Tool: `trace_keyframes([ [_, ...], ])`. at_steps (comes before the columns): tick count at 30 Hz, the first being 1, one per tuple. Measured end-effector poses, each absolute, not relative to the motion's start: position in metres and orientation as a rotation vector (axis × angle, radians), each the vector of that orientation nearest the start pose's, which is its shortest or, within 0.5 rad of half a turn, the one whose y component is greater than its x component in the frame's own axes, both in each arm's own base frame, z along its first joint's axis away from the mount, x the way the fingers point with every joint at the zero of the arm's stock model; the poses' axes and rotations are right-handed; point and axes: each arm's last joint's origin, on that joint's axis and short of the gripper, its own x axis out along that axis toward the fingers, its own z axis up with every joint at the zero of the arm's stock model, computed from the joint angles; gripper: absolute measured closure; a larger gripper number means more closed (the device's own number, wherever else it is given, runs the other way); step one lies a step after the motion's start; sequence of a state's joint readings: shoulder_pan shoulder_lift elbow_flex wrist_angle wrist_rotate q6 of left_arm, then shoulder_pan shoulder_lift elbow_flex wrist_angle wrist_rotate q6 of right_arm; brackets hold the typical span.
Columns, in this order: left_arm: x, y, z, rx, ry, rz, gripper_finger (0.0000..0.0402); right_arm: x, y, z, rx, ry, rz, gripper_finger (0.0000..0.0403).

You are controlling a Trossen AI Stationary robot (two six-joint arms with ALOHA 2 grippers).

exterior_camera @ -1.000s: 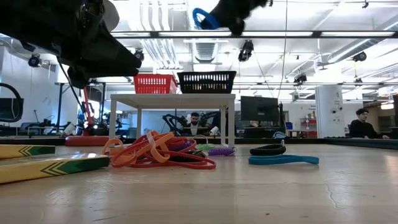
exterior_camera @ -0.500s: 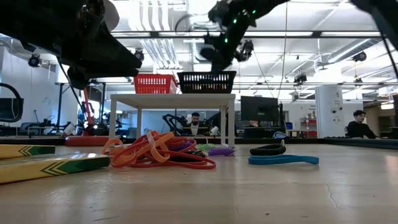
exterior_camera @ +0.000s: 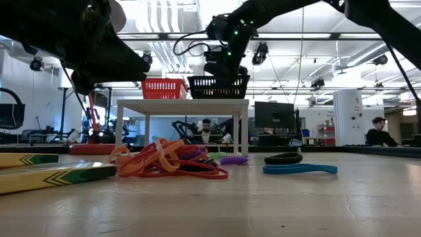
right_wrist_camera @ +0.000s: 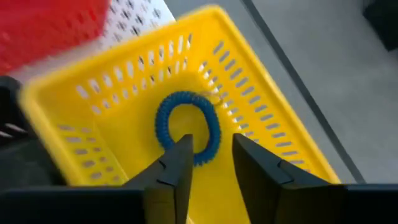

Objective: Pick & Place Office Desk Supplies
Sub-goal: Put the blue rubber band into the black bin on the shelf

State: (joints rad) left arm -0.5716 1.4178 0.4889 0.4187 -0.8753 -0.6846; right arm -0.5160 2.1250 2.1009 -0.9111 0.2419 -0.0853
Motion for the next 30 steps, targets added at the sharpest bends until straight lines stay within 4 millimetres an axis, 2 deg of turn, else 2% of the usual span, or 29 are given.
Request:
trace_keyframes([
  [4,0.222,-0.116,0.162,-0.332,0.262,0.408,0.0280,0.392,-0.228,0.321,0.050,0.959,-0.641,0.0255],
  [7,0.222,-0.116,0.162,-0.336,0.261,0.409,0.0280,0.381,-0.208,0.341,0.023,0.969,-0.605,0.0238],
  [12,0.222,-0.117,0.162,-0.336,0.261,0.409,0.0280,0.362,-0.148,0.369,-0.037,0.961,-0.473,0.0234],
  [15,0.222,-0.117,0.162,-0.336,0.261,0.409,0.0280,0.344,-0.103,0.377,-0.090,0.939,-0.380,0.0241],
  [17,0.222,-0.117,0.162,-0.336,0.261,0.409,0.0280,0.330,-0.074,0.375,-0.117,0.914,-0.319,0.0246],
  [19,0.222,-0.117,0.162,-0.336,0.261,0.409,0.0280,0.316,-0.047,0.367,-0.126,0.881,-0.264,0.0252],
  [22,0.222,-0.117,0.162,-0.336,0.261,0.409,0.0280,0.294,-0.012,0.341,-0.108,0.855,-0.193,0.0259],
  [26,0.222,-0.116,0.162,-0.336,0.261,0.409,0.0280,0.267,0.025,0.297,-0.038,0.814,-0.120,0.0266],
  [30,0.222,-0.116,0.162,-0.336,0.261,0.410,0.0280,0.247,0.056,0.245,0.021,0.780,-0.031,0.0268],
])
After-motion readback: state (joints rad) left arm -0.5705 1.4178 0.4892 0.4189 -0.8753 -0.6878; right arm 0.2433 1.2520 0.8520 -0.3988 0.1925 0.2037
